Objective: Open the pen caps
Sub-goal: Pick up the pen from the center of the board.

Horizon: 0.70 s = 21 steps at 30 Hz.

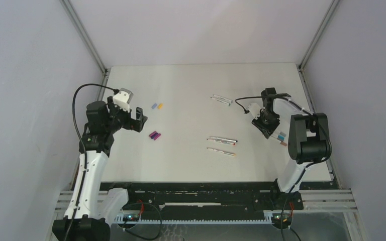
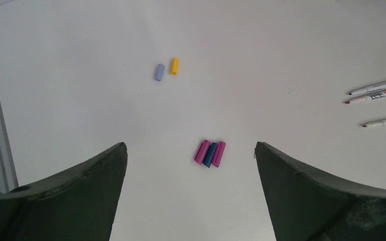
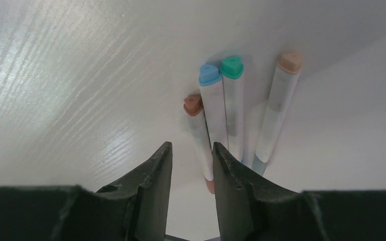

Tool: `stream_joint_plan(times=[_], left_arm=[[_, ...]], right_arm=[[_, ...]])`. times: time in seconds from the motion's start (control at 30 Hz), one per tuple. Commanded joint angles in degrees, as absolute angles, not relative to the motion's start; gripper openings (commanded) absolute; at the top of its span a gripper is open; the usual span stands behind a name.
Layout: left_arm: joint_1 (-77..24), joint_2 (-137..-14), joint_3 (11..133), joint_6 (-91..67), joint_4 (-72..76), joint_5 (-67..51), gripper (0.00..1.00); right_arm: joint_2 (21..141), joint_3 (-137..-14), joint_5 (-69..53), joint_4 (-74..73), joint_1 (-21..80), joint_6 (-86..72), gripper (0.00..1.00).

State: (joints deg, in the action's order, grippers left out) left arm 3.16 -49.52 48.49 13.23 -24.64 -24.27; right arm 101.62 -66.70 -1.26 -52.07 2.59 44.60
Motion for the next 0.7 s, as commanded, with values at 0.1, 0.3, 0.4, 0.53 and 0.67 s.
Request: stream_joint_plan(times=[0.1, 0.3, 0.4, 0.53, 0.67], left_arm=[[3.5, -49.9, 47.9, 14.3, -23.6, -25.6, 1.0], [3.5, -50.2, 47.9, 14.4, -23.5, -25.5, 1.0], [3.5, -50.1, 47.8, 14.4, -23.5, -25.4, 1.0], [3.5, -50.1, 47.8, 14.4, -23.5, -25.3, 1.0], [3.5, -50.2, 47.8, 14.5, -23.5, -25.3, 1.0]], right_arm=[[102.5, -66.9, 0.3, -50.3, 2.2, 44.9, 0.3], [102.4, -66.6, 0.8, -50.0, 2.2, 44.9, 0.28], [102.2, -66.3, 0.5, -49.9, 2.2, 44.9, 0.27], [101.5, -66.2, 0.6, -50.2, 2.3, 44.8, 0.25], [99.3, -65.4, 0.2, -50.3, 2.7, 45.0, 0.25]])
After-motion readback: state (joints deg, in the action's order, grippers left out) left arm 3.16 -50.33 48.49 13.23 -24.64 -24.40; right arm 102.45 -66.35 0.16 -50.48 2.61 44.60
